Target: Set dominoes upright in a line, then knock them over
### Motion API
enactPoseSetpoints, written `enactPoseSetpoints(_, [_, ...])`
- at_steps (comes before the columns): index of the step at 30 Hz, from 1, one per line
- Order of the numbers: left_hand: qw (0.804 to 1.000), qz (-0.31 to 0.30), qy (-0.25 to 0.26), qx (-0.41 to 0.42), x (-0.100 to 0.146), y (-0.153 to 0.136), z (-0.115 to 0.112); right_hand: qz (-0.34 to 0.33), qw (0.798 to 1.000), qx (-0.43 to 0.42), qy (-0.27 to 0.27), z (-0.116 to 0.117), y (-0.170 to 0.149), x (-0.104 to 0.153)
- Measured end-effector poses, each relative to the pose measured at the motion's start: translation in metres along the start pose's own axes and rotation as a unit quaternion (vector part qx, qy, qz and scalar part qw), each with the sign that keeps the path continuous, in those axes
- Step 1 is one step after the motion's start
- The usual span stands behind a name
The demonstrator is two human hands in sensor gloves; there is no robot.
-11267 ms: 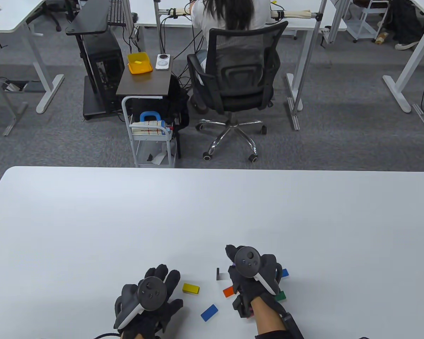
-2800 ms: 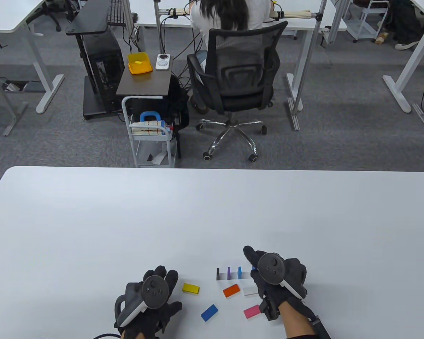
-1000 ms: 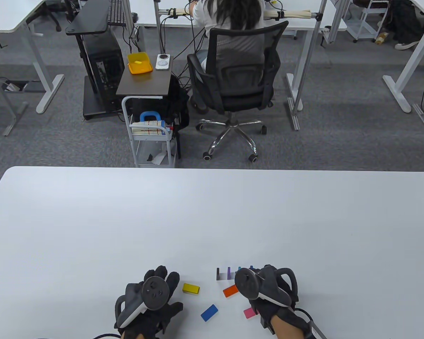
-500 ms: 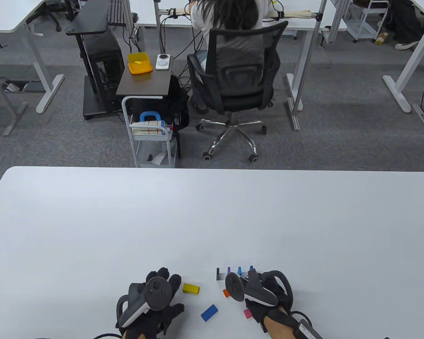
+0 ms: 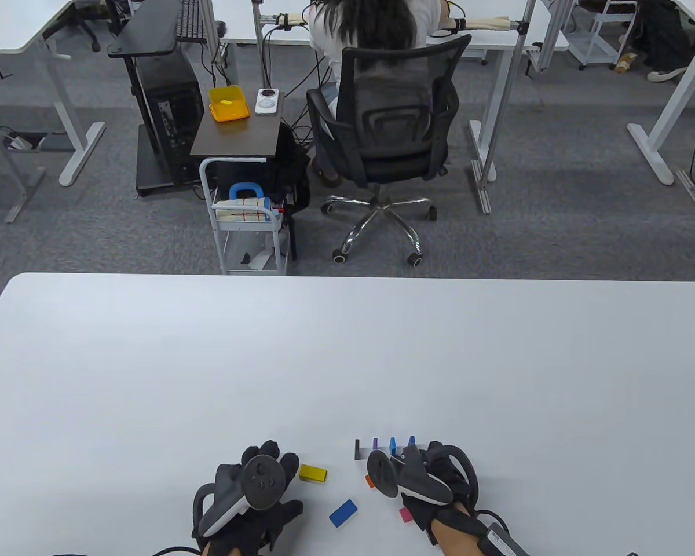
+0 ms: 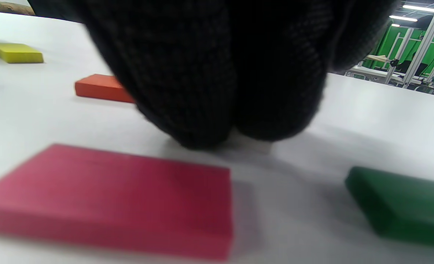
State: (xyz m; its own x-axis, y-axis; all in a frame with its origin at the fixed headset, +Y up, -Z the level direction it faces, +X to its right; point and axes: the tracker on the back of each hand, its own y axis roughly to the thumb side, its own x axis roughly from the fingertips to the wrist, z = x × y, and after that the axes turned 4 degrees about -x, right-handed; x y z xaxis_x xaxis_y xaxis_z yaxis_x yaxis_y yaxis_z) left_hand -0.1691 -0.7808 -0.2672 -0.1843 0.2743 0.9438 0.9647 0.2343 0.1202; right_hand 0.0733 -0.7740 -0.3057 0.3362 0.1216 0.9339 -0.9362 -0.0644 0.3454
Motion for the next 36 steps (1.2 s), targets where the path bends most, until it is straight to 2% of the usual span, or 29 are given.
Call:
enactPoseSetpoints(9, [1.0,0.001,0.0,-0.001,0.0,0.0,0.0,-0.004,1.0,-0.009,0.001,-0.002,-0.001,0.0])
enactPoseSetpoints(12, [1.0,0.0,0.001,-0.001,0.0,0.0,0.0,-0.008,1.0,-0.018,-0.007,-0.012,-0.002,0.003])
enactPoseSetpoints(17, [1.0,-0.002,0.001,0.001,0.0,0.0,0.0,-0.018,0.997,-0.047,-0.065,-0.041,-0.005,0.016])
enactPoseSetpoints(22, [1.0,-0.002,0.004,0.007,0.001,-0.001,0.002,-0.001,0.982,-0.131,-0.135,-0.065,-0.03,0.03])
enactPoseSetpoints(25, [1.0,-0.002,0.007,0.01,0.001,-0.002,0.002,0.029,0.969,-0.191,-0.152,-0.062,-0.055,0.031])
enactPoseSetpoints(29, [1.0,-0.001,0.007,0.012,0.002,-0.003,0.003,0.063,0.961,-0.219,-0.158,-0.052,-0.079,0.029])
enactPoseSetpoints(36, [1.0,0.005,0.016,0.007,0.002,-0.003,0.003,0.113,0.96,-0.227,-0.118,-0.031,-0.093,0.017])
